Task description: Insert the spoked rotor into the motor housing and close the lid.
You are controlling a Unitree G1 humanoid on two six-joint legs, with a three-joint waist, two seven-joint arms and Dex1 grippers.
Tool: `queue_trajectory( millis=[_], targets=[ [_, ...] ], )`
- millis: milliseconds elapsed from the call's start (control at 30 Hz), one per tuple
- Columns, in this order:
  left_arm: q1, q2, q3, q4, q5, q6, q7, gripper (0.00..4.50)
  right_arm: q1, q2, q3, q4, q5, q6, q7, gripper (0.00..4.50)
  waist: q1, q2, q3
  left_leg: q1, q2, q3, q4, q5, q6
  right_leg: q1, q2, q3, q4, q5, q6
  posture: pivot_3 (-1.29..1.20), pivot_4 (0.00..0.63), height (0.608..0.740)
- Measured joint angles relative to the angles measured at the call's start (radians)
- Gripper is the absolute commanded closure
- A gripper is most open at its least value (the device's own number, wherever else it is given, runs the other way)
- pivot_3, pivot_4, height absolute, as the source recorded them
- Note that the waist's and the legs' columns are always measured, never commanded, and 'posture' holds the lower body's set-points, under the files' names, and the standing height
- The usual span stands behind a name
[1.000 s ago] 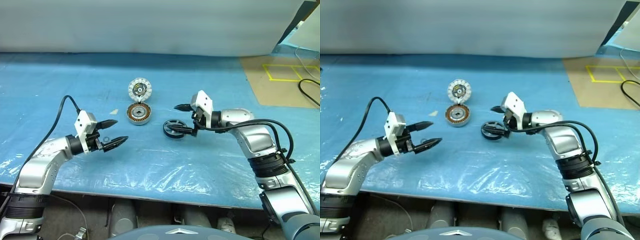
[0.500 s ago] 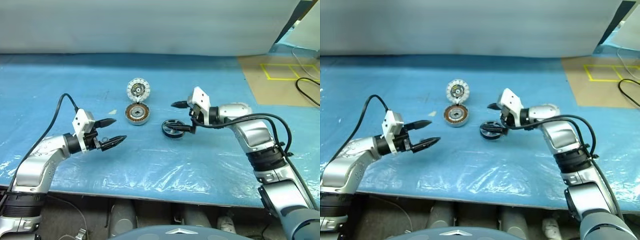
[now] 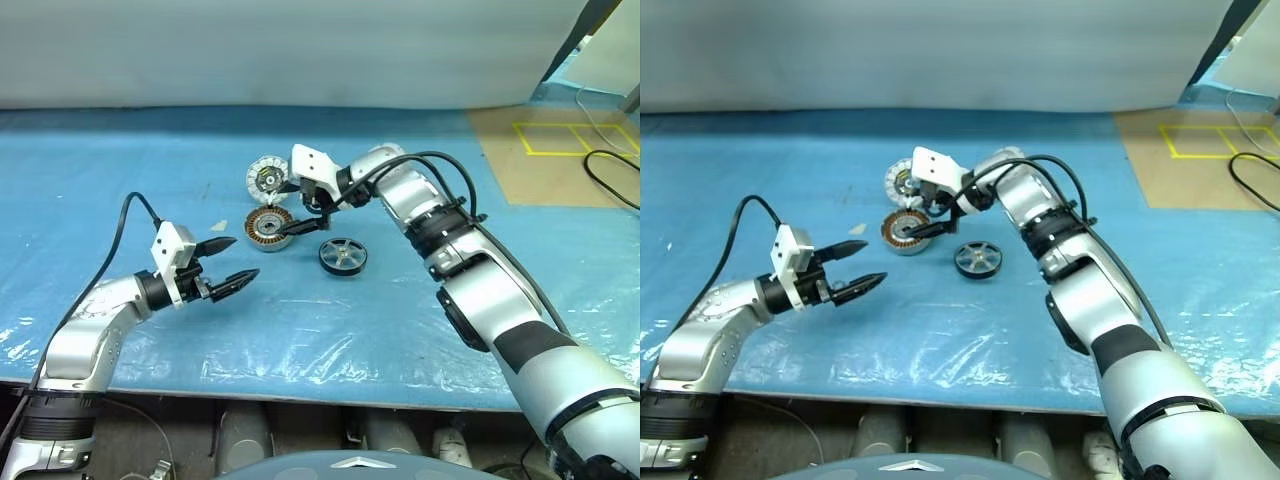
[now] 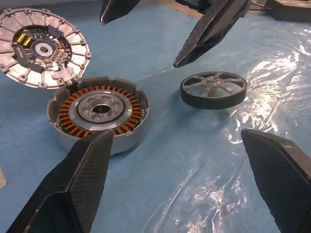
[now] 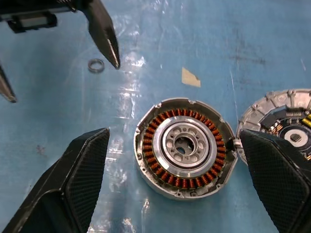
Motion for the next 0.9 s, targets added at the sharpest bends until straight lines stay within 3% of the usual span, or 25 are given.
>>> queue_trajectory(
  millis=[333,900],
  targets=[
    [0.115,-0.047,0.01,-0.103,0.003,-0.012,0.08,0.04,-0.084,0.148,0.005,0.316,-0.145,-0.136,-0.03,0.0,0.001,0.0,0.0,-0.004,0.001,0.0,0.001,0.0,0.001,-0.003,0.0,-0.002,0.001,0.0,-0.001,0.0,0.15,0.74],
    [0.174,-0.085,0.007,-0.159,0.003,-0.022,0.143,0.04,-0.095,0.211,0.015,0.393,-0.316,-0.185,-0.187,0.0,0.001,0.001,0.0,0.004,0.002,0.002,0.004,-0.004,0.0,-0.003,0.0,0.0,0.014,-0.004,-0.007,0.0,0.15,0.74]
  ],
)
